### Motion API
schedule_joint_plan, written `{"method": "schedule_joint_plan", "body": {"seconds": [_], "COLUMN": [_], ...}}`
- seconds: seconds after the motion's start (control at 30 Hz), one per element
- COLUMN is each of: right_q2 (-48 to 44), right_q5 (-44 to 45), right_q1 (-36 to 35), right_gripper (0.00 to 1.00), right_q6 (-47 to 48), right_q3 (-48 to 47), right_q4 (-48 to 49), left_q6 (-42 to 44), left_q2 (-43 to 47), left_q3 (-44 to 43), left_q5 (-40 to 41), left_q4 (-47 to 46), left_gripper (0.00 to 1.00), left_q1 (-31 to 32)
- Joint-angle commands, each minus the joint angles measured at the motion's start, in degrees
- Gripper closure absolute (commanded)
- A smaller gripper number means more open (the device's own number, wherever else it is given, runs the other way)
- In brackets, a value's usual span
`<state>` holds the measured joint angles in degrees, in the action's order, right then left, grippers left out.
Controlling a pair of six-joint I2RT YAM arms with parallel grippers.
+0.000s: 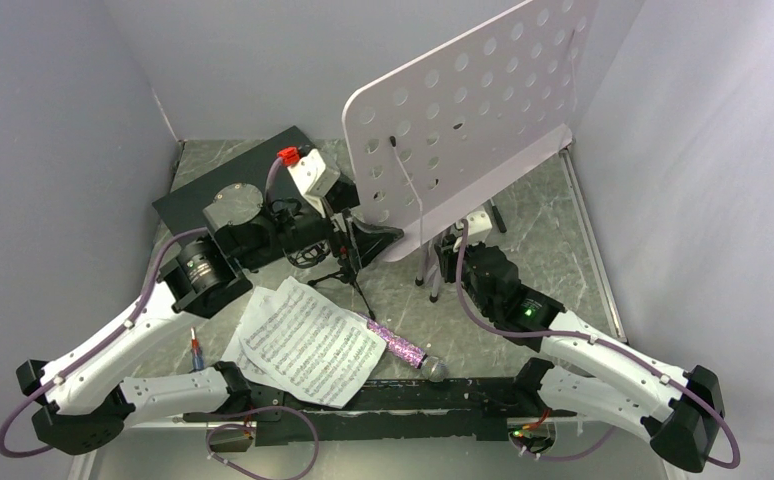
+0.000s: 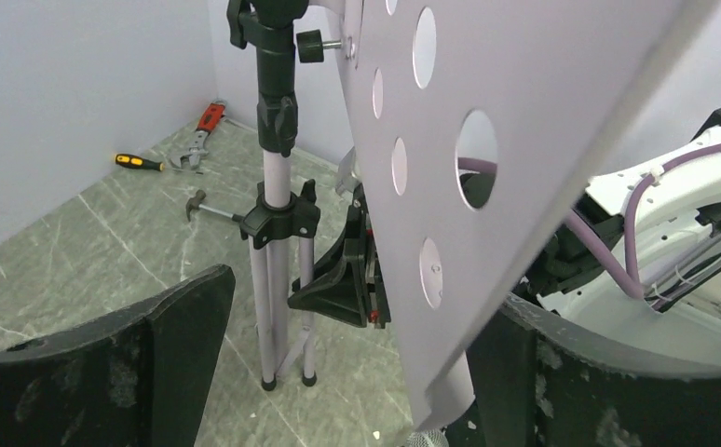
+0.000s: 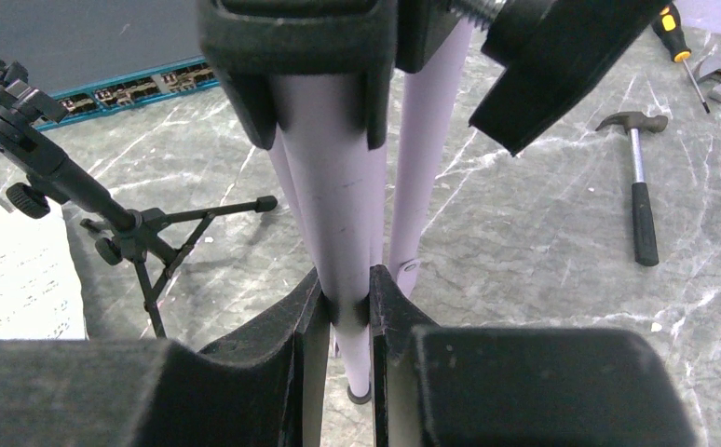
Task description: Set up the instrument practice props
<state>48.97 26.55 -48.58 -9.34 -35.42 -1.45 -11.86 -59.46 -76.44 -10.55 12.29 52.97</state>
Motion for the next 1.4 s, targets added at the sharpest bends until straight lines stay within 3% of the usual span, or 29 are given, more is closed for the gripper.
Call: {"method": "schedule_joint_plan", "body": {"seconds": [0.0, 0.27, 0.63, 0.83, 1.1, 1.37], "right_q2": [-0.2, -0.3, -1.0, -0.9, -2.1, -1.7], "right_q5": [0.6, 0.6, 0.1, -0.1, -1.0, -2.1], "right_q1": [-0.2, -0.2, -0.1, -0.2, -0.2, -0.4], "right_gripper": [1.0, 1.0, 1.0, 1.0, 1.0, 1.0], "right_q6": [0.0, 0.1, 0.5, 0.9, 1.3, 1.2], "right_q3": [-0.2, -0.4, -0.1, -0.4, 0.0, -0.3], "right_q4": [-3.7, -3.7, -3.0, -3.2, -3.0, -3.5], "left_q6": [-0.2, 1.6, -0.8, -2.2, -3.0, -9.5], "left_q2": [3.1, 10.2, 18.4, 13.0, -2.3, -9.1], "left_q3": [1.1, 7.1, 24.3, 27.0, 22.4, 20.0], "left_q5": [0.8, -7.3, -5.1, -1.2, -3.9, -23.4], "left_q4": [0.2, -0.2, -1.5, -2.8, -8.8, -21.8], "left_gripper": [0.07, 0.06, 0.06, 0.06, 0.06, 0.06], "left_q1": [-0.1, 0.0, -0.1, -0.1, -1.0, -14.9]}}
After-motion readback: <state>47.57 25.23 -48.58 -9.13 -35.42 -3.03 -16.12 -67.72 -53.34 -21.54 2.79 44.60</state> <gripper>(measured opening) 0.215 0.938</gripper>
